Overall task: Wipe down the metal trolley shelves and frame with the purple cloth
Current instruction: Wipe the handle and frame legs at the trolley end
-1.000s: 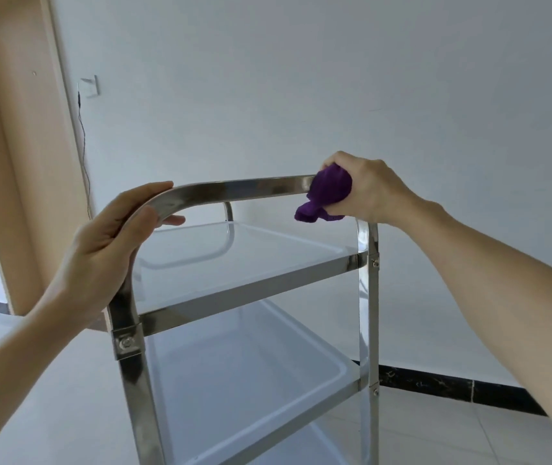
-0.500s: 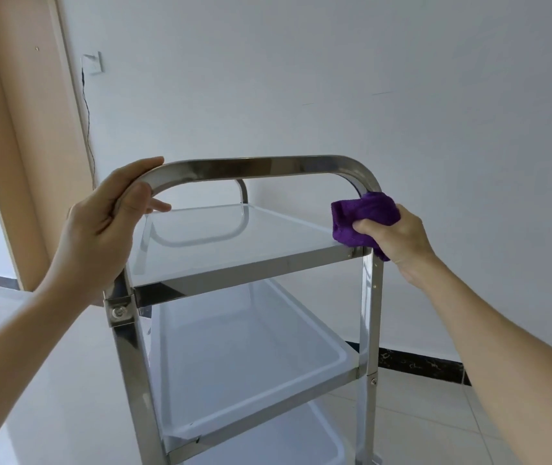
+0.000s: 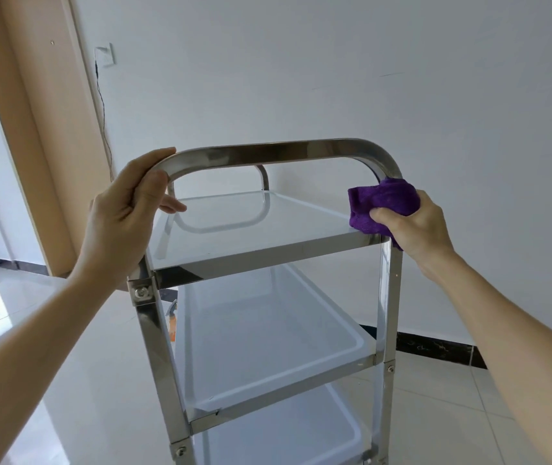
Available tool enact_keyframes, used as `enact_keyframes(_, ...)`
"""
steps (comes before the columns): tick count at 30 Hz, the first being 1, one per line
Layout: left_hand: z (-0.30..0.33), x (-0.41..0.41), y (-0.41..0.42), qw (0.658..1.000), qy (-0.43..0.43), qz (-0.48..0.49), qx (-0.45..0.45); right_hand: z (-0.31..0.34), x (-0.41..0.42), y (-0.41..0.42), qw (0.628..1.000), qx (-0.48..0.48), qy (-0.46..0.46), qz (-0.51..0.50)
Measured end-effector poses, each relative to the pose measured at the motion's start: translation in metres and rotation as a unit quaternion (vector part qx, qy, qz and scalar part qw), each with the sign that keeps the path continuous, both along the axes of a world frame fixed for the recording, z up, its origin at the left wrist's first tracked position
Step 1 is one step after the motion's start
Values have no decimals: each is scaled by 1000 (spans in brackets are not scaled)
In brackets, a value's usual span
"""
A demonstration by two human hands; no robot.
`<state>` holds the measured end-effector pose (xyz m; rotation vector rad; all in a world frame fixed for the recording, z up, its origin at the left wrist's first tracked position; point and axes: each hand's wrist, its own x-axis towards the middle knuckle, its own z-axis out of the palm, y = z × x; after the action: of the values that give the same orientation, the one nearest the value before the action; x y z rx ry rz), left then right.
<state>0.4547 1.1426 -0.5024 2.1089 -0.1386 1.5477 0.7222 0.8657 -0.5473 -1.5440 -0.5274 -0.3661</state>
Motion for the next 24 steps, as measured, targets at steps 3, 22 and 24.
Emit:
enact_keyframes(3, -1, -6, -4, 1000, 6, 14, -2, -7, -21, -1, 998, 2, -49, -44)
enact_keyframes(22, 1, -1, -14, 1000, 9, -1, -22, -26, -171, 141, 867, -184, -454, 87)
enact_keyframes(24, 0, -4, -13, 1000, 8, 5, -14, -33, -182, 154, 840, -194, -499, 84)
